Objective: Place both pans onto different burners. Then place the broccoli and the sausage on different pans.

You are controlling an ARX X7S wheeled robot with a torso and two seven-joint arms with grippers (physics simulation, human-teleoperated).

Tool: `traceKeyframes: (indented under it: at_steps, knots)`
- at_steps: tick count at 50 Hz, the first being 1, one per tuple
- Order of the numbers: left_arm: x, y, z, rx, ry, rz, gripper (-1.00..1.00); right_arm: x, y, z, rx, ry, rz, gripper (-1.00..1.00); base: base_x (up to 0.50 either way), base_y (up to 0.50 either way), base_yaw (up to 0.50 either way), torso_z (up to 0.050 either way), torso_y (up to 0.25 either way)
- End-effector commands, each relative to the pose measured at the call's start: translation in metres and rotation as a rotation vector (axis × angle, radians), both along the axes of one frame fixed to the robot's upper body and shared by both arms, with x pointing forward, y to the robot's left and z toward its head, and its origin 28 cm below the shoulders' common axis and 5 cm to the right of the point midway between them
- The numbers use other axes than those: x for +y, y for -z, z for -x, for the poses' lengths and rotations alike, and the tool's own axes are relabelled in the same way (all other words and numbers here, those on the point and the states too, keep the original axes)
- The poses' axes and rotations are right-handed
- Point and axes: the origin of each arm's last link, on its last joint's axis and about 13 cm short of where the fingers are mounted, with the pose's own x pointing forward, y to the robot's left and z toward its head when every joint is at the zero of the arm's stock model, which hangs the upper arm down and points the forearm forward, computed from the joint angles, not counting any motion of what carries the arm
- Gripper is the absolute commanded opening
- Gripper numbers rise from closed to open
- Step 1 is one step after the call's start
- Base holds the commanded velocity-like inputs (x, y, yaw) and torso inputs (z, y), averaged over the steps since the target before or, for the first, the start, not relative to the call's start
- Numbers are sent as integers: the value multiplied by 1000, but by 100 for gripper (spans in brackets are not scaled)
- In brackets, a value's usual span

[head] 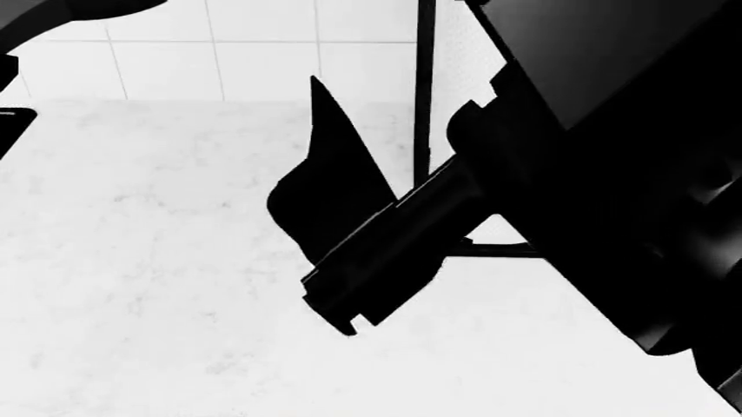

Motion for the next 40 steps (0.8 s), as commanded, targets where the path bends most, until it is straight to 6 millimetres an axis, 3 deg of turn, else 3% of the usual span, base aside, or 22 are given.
traceKeyframes:
  at_steps: [1, 27, 40]
  knots:
    - [-4, -6, 0, -48, 29, 17, -100, 6, -11, 10, 131, -167, 68, 100, 0, 0, 0, 0, 0]
    - [-5, -9, 0, -64, 33, 4, -100, 32, -14, 28, 437, -401, 208, 100, 0, 0, 0, 0, 1]
    - [-6, -9, -4, -65, 41, 6, -100, 39, -13, 45, 514, -503, 385, 100, 0, 0, 0, 0, 2]
